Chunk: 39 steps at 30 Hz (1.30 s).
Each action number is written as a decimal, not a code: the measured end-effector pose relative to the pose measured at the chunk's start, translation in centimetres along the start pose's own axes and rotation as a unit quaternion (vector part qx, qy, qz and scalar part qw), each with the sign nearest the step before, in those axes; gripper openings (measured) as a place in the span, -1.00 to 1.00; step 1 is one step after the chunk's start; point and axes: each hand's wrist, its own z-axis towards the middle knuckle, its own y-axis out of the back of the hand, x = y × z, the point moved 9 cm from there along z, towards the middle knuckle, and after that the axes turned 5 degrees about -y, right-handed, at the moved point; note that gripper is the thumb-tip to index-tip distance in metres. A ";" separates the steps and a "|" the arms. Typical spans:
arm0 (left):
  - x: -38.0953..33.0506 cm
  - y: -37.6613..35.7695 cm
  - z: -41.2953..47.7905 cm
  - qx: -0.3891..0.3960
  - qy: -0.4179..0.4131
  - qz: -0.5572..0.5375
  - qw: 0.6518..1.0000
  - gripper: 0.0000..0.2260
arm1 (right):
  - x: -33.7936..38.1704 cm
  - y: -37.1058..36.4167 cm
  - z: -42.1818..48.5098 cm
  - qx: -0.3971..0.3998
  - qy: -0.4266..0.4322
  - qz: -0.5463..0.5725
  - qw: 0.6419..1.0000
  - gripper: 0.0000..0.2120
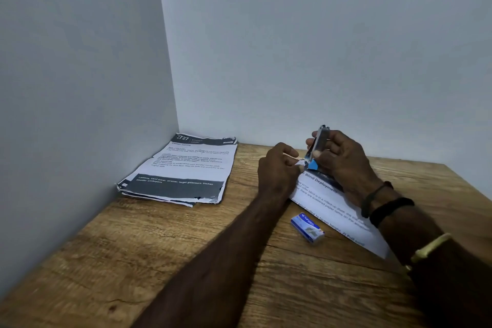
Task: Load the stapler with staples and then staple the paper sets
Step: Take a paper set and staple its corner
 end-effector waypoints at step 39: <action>-0.2 -0.3 0.2 0.012 0.007 0.017 1.000 -0.77 | 1.0 4.1 0.0 -0.119 0.023 -0.047 0.992 -0.67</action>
